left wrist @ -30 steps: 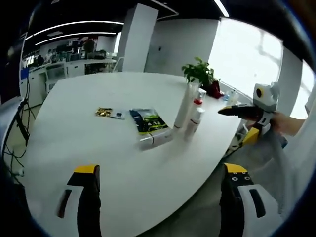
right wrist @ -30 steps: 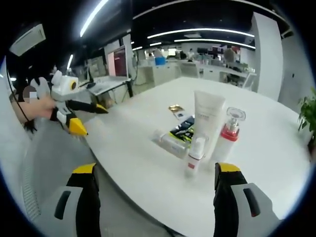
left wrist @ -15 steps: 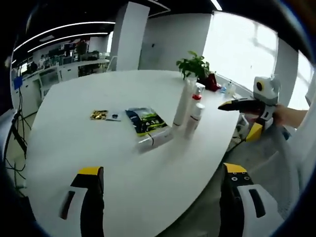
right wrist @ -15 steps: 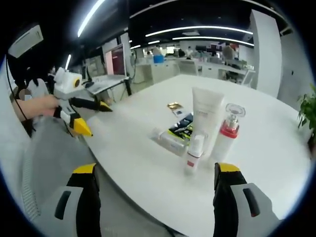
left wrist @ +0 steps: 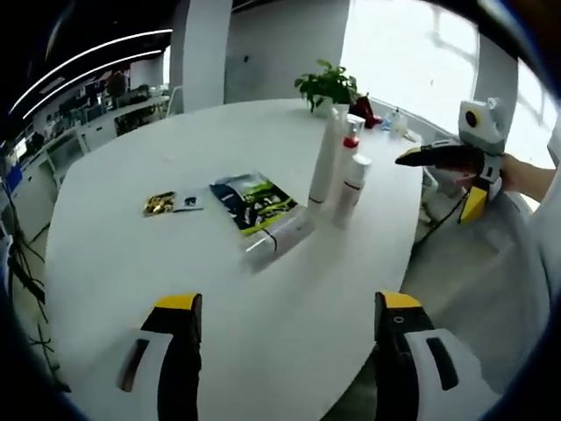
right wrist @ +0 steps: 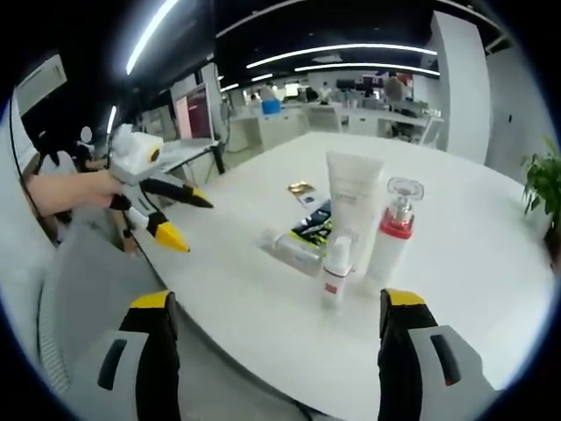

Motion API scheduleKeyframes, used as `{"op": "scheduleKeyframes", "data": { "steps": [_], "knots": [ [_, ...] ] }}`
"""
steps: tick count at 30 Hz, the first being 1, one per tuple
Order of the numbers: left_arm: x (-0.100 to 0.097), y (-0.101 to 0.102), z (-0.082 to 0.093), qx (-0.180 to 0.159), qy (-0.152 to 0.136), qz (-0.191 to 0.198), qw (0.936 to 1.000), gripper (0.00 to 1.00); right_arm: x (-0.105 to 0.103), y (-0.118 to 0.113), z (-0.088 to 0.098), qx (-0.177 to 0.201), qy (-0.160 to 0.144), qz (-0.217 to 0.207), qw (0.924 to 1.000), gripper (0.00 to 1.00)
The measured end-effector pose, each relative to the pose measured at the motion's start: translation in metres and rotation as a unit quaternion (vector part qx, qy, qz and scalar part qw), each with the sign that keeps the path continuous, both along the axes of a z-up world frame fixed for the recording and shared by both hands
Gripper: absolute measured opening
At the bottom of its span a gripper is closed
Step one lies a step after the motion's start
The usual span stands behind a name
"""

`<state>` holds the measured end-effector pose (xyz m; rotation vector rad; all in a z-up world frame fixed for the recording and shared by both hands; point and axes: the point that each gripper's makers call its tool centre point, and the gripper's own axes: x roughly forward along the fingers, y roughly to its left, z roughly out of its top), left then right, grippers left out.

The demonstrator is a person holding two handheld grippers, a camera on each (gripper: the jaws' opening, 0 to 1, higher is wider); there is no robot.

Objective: Arrange the skincare products in the storage area until every visible bottle or jar stands upright without overlapping.

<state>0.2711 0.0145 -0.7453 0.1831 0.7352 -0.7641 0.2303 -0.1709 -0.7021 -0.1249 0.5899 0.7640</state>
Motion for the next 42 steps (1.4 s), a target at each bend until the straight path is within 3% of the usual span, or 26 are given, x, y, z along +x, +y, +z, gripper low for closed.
{"op": "scheduleKeyframes", "data": {
  "steps": [9, 18, 20, 32, 42],
  "knots": [
    [0.024, -0.004, -0.012, 0.041, -0.002, -0.035, 0.9985, 0.70, 0.004, -0.006, -0.003, 0.000, 0.006, -0.015, 0.9999, 0.94],
    [0.038, -0.015, -0.024, 0.083, 0.000, -0.089, 0.9926, 0.64, 0.005, -0.008, -0.003, 0.004, 0.010, -0.026, 0.9996, 0.94],
    [0.046, -0.016, -0.028, 0.092, -0.014, -0.106, 0.9900, 0.62, 0.006, -0.008, -0.004, 0.004, 0.010, -0.027, 0.9996, 0.94],
    [0.074, -0.032, -0.042, 0.111, -0.018, -0.158, 0.9809, 0.53, 0.005, -0.008, -0.007, -0.009, 0.015, -0.026, 0.9995, 0.95],
    [0.077, -0.043, -0.056, 0.129, -0.006, -0.197, 0.9719, 0.45, 0.005, -0.009, -0.008, -0.013, 0.017, -0.029, 0.9994, 0.95]
  ]
}}
